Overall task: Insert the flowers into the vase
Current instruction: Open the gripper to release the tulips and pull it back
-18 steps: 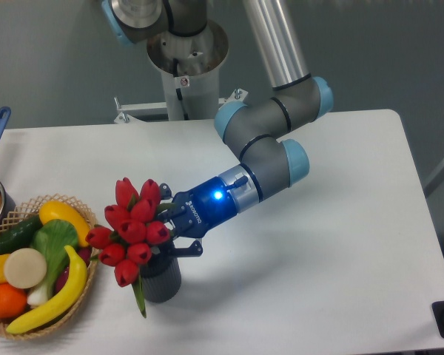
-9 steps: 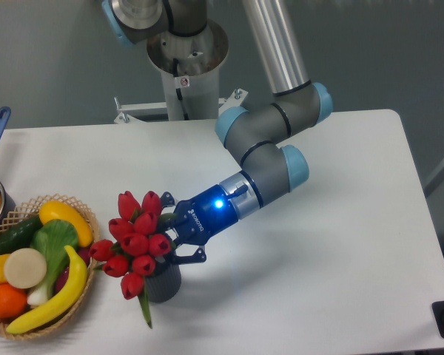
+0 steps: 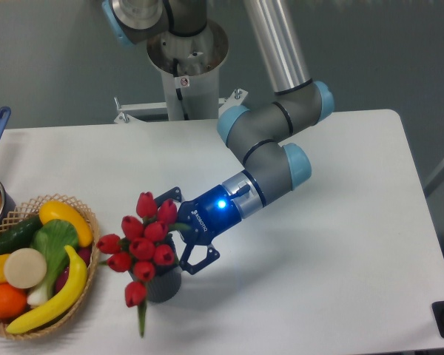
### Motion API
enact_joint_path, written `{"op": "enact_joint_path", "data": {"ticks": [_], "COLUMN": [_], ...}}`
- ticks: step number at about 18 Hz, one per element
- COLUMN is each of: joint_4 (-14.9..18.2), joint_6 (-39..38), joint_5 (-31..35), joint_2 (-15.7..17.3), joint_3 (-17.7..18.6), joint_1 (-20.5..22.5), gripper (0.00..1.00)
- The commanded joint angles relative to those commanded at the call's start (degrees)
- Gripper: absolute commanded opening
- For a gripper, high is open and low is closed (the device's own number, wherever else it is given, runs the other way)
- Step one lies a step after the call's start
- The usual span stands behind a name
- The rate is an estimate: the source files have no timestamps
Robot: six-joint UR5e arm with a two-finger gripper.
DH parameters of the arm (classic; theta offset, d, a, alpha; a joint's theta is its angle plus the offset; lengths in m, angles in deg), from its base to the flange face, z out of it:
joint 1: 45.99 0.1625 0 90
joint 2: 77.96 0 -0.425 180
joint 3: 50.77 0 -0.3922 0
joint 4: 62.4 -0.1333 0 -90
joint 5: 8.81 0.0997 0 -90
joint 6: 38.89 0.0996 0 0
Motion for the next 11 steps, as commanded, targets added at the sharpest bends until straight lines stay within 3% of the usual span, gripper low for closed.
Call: {"op": "enact_joint_path", "data": {"ticks": [4, 11], "joint_4": [0.0, -0.09], "joint_6": [0.09, 0.18], "joint_5": [3.68, 22.92], "joint_2": [2.98, 9.58], "joint_3": [1.05, 0.8], "joint_1": [1.67, 6.76], "gripper": [1.0, 1.0]}}
